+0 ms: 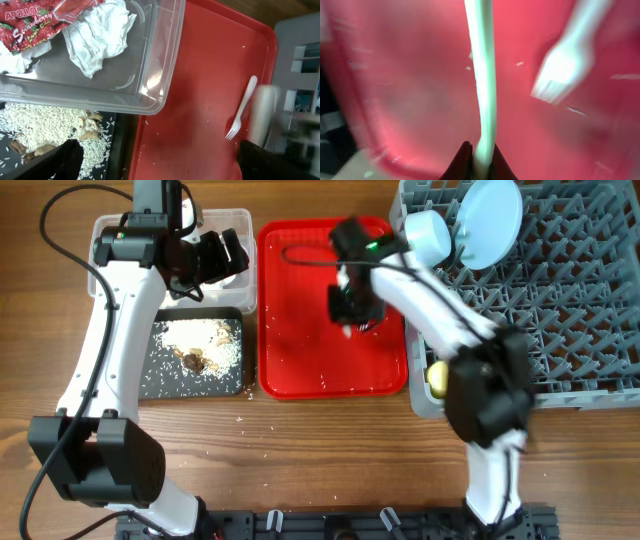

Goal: Sort waste into correct bins and load items into the dishwasher rack
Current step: 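Carry the white spoon into the rack and release it, then return the right gripper to the white fork and grasp it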

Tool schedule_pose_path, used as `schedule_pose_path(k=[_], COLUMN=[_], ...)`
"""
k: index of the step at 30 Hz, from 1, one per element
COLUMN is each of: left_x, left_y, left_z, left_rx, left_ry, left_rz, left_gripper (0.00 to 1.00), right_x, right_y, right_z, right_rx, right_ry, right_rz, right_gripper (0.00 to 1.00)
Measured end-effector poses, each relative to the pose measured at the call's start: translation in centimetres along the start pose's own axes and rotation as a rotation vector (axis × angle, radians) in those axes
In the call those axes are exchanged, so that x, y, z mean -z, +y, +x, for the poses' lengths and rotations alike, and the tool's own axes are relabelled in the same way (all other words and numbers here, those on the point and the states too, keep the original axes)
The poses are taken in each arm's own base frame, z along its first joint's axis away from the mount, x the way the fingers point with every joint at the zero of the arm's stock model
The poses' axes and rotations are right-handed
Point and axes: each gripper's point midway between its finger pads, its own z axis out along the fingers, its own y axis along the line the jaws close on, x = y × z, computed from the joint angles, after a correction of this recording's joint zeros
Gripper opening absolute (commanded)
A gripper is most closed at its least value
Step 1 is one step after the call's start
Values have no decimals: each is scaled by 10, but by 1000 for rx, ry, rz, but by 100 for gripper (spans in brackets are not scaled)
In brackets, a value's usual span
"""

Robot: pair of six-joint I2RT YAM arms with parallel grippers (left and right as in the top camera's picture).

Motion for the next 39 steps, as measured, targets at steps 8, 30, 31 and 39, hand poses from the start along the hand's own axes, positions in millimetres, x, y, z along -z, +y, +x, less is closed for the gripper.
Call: schedule_pose_path(k=[8, 30, 31, 39], left_x=[0, 0, 0, 0], left_y=[0, 0, 0, 0], left_z=[0, 0, 0, 0], left_rx=[0, 0, 0, 0], left_ry=[0, 0, 0, 0], left_rz=[0, 0, 0, 0], left_gripper=[100, 100, 100, 100], right_x=[266, 146, 152, 110], right_y=[-137, -197, -179, -18], right_z=[0, -8, -14, -33], right_rx=[-374, -466, -406, -78], right_ry=[-624, -376, -402, -443], right_rz=[181, 61, 37, -62], right_gripper=[4, 62, 61, 53])
